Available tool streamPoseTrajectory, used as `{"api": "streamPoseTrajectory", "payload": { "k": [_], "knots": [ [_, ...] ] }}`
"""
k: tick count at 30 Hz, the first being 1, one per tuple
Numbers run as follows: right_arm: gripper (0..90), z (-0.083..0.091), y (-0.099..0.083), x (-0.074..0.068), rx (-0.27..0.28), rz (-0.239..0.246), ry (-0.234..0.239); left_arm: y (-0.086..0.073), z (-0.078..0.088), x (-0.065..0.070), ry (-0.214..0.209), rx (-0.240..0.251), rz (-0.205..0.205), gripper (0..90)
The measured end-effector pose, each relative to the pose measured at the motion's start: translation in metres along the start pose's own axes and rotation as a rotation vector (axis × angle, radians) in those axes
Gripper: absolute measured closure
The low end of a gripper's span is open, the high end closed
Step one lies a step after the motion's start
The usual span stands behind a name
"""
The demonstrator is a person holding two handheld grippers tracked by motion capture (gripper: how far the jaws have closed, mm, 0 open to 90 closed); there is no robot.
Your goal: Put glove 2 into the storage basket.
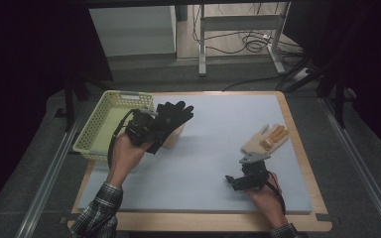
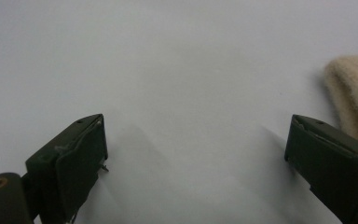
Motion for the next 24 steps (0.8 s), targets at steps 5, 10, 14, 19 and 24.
{"api": "streamPoseTrajectory", "payload": {
  "k": [5,10,14,19,24],
  "knots": [
    [5.4,0.000,0.000,0.000,0.002,-0.001,0.000,0.000,0.009,-0.020,0.037,-0.002,0.021,66.4],
    [5.4,0.000,0.000,0.000,0.002,0.000,0.000,-0.003,0.017,-0.047,0.073,0.008,0.068,66.3],
    [5.4,0.000,0.000,0.000,0.002,-0.001,0.000,-0.007,0.020,-0.072,0.109,0.010,0.111,66.0],
    [5.4,0.000,0.000,0.000,0.002,-0.001,0.000,-0.017,0.019,-0.105,0.149,0.000,0.177,65.7],
    [5.4,0.000,0.000,0.000,0.002,-0.002,0.001,-0.027,0.018,-0.132,0.183,0.001,0.227,65.5]
  ]
}}
Point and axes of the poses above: each handheld gripper's, and its own axes: z roughly backward along the jaws, y roughly out of its top, x roughly to its right, the point moved 10 cm from there along -z, roughly forward along the jaws, and after that the axes turned 1 degree about -z, right-handed, at the moved point
